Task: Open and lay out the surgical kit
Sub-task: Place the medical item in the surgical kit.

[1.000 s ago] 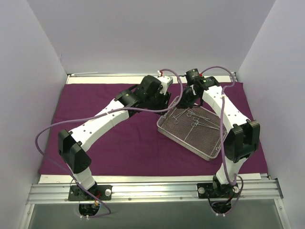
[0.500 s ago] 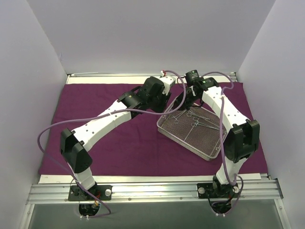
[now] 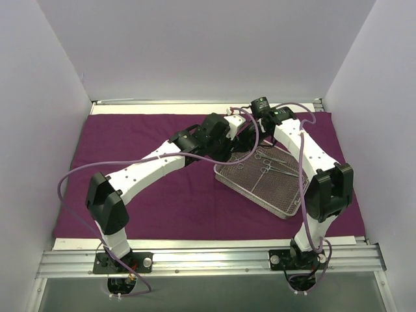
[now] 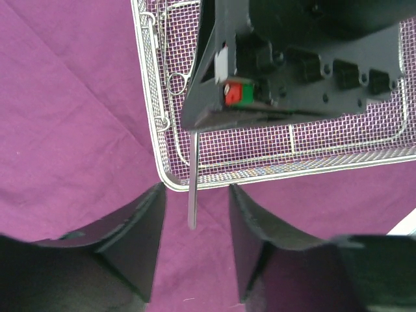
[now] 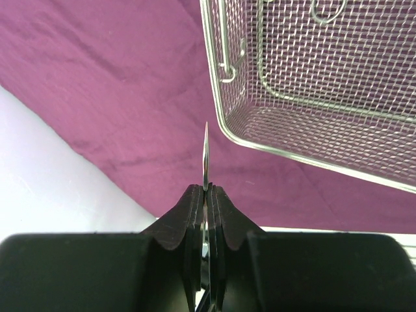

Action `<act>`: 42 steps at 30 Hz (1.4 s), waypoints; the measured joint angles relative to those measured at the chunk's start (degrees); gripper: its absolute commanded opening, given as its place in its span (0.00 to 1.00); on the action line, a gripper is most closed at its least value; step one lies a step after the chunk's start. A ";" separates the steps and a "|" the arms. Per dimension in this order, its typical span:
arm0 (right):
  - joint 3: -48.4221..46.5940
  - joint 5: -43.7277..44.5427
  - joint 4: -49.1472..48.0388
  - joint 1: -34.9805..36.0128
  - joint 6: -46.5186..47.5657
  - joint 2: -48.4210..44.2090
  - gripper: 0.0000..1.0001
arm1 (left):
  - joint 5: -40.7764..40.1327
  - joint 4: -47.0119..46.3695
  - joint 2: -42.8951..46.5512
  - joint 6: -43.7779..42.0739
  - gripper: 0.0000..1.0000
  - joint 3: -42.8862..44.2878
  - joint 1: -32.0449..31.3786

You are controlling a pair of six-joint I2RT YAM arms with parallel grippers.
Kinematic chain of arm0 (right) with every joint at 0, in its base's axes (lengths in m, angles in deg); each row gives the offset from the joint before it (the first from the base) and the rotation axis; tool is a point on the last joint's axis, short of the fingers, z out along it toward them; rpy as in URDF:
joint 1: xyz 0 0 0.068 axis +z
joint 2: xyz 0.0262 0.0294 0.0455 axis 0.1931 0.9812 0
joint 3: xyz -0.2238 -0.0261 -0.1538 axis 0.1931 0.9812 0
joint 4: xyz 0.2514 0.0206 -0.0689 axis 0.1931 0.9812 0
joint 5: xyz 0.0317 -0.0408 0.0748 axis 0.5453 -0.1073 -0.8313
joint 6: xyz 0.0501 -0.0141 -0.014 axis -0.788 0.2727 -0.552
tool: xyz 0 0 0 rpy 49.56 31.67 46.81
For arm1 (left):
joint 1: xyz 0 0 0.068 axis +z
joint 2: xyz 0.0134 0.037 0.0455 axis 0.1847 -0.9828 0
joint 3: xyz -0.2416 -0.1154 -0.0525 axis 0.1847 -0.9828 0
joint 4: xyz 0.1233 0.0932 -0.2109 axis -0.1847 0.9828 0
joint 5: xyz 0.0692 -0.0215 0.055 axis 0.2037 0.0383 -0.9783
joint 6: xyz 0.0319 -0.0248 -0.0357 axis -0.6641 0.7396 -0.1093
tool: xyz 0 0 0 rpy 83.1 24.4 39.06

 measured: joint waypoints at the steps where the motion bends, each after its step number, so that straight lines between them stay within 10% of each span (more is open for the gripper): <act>1: 0.02 -0.20 -0.02 0.22 -0.28 0.00 0.00 | -0.02 -0.02 -0.20 -0.15 0.49 0.02 0.00; 9: 0.66 -1.66 -0.94 1.22 -2.05 -0.02 0.00 | -2.23 0.00 -2.10 -1.64 0.43 0.00 0.00; 21: 1.20 -2.16 -3.06 2.14 -3.67 -0.07 0.00 | -5.57 0.13 -3.15 -3.63 0.02 -0.02 -0.22; 24: 1.84 -2.32 -4.13 2.14 -3.76 -0.07 0.38 | -6.10 0.15 -3.34 -3.69 0.02 -0.02 -0.20; 30: 1.81 -2.62 -3.80 -1.11 -0.15 -0.59 0.77 | -8.79 -0.72 -1.88 -2.69 0.02 -5.46 3.89; 42: 1.66 0.55 -0.48 -16.63 18.86 -1.99 0.78 | -11.41 -1.25 7.21 1.31 0.02 -18.82 28.48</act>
